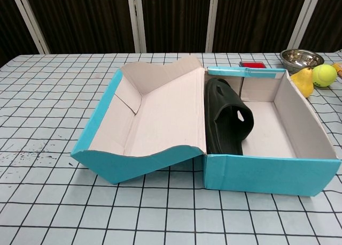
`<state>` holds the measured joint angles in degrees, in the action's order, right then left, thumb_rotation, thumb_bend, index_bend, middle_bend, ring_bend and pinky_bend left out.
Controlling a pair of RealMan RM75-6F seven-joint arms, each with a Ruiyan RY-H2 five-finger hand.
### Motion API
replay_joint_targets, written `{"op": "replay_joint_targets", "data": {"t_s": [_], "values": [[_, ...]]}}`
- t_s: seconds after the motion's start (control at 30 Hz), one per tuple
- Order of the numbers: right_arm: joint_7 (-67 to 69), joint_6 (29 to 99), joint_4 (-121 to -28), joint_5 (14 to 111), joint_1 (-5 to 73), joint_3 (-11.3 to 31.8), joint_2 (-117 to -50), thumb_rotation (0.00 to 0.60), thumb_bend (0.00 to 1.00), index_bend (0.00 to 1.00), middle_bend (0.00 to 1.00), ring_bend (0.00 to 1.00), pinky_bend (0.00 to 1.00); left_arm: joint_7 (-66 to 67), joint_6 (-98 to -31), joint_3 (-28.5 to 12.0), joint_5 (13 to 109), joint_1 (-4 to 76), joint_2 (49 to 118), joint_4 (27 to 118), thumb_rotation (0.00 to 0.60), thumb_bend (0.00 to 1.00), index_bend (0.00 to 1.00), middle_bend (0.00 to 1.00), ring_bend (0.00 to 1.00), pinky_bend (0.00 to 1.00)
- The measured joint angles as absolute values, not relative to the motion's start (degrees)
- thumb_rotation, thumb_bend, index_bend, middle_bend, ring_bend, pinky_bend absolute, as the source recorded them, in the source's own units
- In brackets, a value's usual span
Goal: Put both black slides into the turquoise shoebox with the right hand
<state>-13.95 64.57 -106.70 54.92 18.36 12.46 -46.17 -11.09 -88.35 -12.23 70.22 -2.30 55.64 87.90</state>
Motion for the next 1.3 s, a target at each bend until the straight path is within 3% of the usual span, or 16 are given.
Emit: {"op": "replay_joint_targets", "data": {"t_s": [0.23,0.57,0.8,1.3], "values": [[-5.1,57.8,-114.7,50.8,23.0,18.3,-42.4,0.6,0.48,0.45,0.47,0.13,0.0,-11.1,-88.0,-12.2,70.1,-2.2,55.7,87.7,0.6,0.81,0.22,0.09,0.06,0.14],[11.7,43.9,-118.6,43.8,29.6,23.7,-43.3,0.6,0.5,0.45,0.47,0.14,0.0,-11.5,-87.6,-12.3,69.9,-2.1,55.7,87.2,0.6,0.81,0.22,0.09,0.06,0.14],[15.5,39.5,-118.9,38.7,32.4,24.0,-43.5,0.6,0.52,0.46,0.47,0.15,0.0,-11.8,-87.1,-12.3,69.7,-1.9,55.8,86.9,0.6,0.81,0.22,0.09,0.06,0.14],[19.7,28.3,-122.7,23.0,39.4,20.9,-34.9,0.6,0.59,0.48,0.48,0.16,0.0,-11.4,-87.0,-12.2,69.9,-1.8,55.9,87.0,0.6,0.81,0.22,0.09,0.06,0.14]]}}
